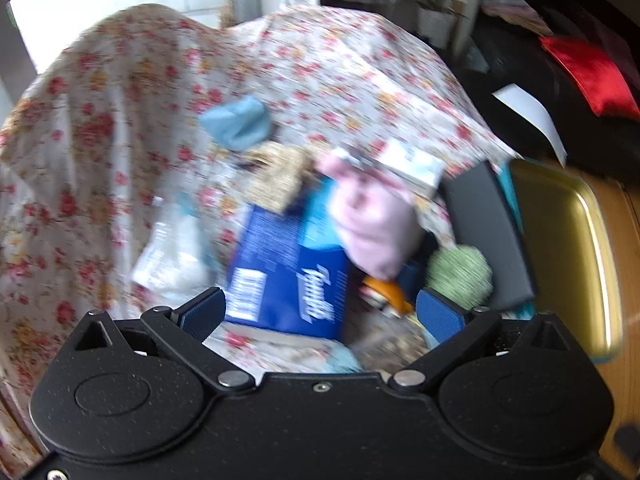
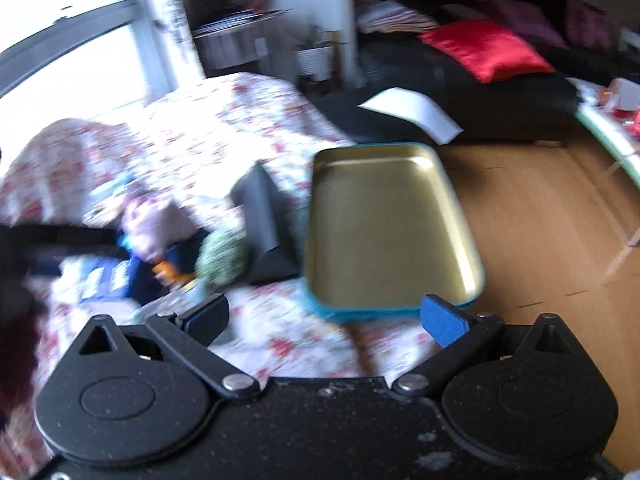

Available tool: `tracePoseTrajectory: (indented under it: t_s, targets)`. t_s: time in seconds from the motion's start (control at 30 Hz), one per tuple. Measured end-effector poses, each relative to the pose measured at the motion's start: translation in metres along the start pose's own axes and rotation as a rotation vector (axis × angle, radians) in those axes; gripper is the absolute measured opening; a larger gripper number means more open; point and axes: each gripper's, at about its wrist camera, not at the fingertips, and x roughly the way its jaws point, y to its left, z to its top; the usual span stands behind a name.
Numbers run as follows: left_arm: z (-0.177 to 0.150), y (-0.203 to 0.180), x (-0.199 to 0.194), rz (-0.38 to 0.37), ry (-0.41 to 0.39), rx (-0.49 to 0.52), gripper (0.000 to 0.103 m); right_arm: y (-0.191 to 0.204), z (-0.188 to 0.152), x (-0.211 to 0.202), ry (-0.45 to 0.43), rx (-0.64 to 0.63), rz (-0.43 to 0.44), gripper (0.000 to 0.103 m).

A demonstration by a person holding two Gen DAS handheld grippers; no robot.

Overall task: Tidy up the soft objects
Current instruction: 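Lower the right tool to the blue face mask and close on it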

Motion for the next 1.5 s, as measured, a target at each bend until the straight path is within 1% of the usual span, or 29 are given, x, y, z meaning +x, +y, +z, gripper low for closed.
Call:
tracePoseTrajectory:
  t_s: [0.13, 0.2, 0.33, 0.47, 0.5, 0.6, 0.7, 0.8, 0.97, 1.07, 1.13, 1.2, 1.23, 1.27, 1.3, 1.33, 1.37, 1.4, 1.43, 1.5]
  targets:
    - [0.013, 0.027, 0.0, 0.038, -0.025, -0.041, 0.099, 0.014, -0.017, 0.002, 0.044, -0.024, 0.09, 0.102]
    - [0.021, 0.043, 0.0, 0.067, -0.04, -0.063, 0.099, 0.018, -0.023, 0.005, 0.073, -0.033, 0.119, 0.102]
    - [0.035, 0.077, 0.003, 0.141, -0.065, -0.105, 0.099, 0.031, -0.034, 0.013, 0.127, -0.079, 0.142, 0.102]
    - [0.04, 0.105, 0.012, 0.201, -0.046, -0.144, 0.099, 0.041, -0.043, 0.022, 0.173, -0.107, 0.161, 0.102]
    - [0.039, 0.109, 0.015, 0.203, -0.035, -0.149, 0.099, 0.043, -0.045, 0.024, 0.187, -0.114, 0.163, 0.102]
    - [0.03, 0.112, 0.021, 0.18, 0.005, -0.135, 0.099, 0.048, -0.048, 0.032, 0.218, -0.121, 0.17, 0.102]
    - [0.014, 0.1, 0.03, 0.161, 0.053, -0.087, 0.099, 0.048, -0.05, 0.04, 0.252, -0.119, 0.196, 0.102]
    - [0.0, 0.088, 0.035, 0.102, 0.106, -0.056, 0.099, 0.052, -0.053, 0.051, 0.3, -0.133, 0.22, 0.102]
    - [-0.016, 0.063, 0.023, 0.026, 0.12, 0.023, 0.099, 0.063, -0.064, 0.059, 0.352, -0.2, 0.256, 0.102]
    - [-0.022, 0.049, 0.02, -0.046, 0.142, 0.056, 0.099, 0.066, -0.068, 0.068, 0.379, -0.208, 0.255, 0.101]
    - [-0.026, 0.04, 0.021, -0.08, 0.157, 0.067, 0.099, 0.066, -0.069, 0.072, 0.388, -0.2, 0.256, 0.094]
    - [-0.029, 0.033, 0.025, -0.107, 0.173, 0.075, 0.099, 0.064, -0.07, 0.074, 0.391, -0.188, 0.256, 0.082]
    - [-0.03, 0.029, 0.027, -0.117, 0.182, 0.078, 0.099, 0.063, -0.07, 0.074, 0.391, -0.182, 0.256, 0.079]
    - [-0.032, 0.025, 0.028, -0.127, 0.189, 0.08, 0.099, 0.061, -0.069, 0.073, 0.387, -0.174, 0.256, 0.072]
    - [-0.034, 0.021, 0.029, -0.135, 0.195, 0.081, 0.099, 0.059, -0.069, 0.073, 0.383, -0.167, 0.256, 0.068]
    - [-0.037, 0.018, 0.029, -0.145, 0.201, 0.083, 0.099, 0.057, -0.068, 0.072, 0.377, -0.157, 0.257, 0.066]
    - [-0.04, 0.014, 0.03, -0.152, 0.206, 0.087, 0.099, 0.054, -0.067, 0.071, 0.369, -0.147, 0.256, 0.059]
    - [-0.041, 0.011, 0.032, -0.156, 0.209, 0.093, 0.099, 0.052, -0.066, 0.069, 0.358, -0.137, 0.257, 0.05]
    - [-0.043, 0.007, 0.033, -0.156, 0.21, 0.096, 0.099, 0.05, -0.065, 0.068, 0.353, -0.129, 0.259, 0.048]
    - [-0.045, 0.0, 0.036, -0.154, 0.214, 0.098, 0.099, 0.046, -0.063, 0.066, 0.345, -0.114, 0.26, 0.047]
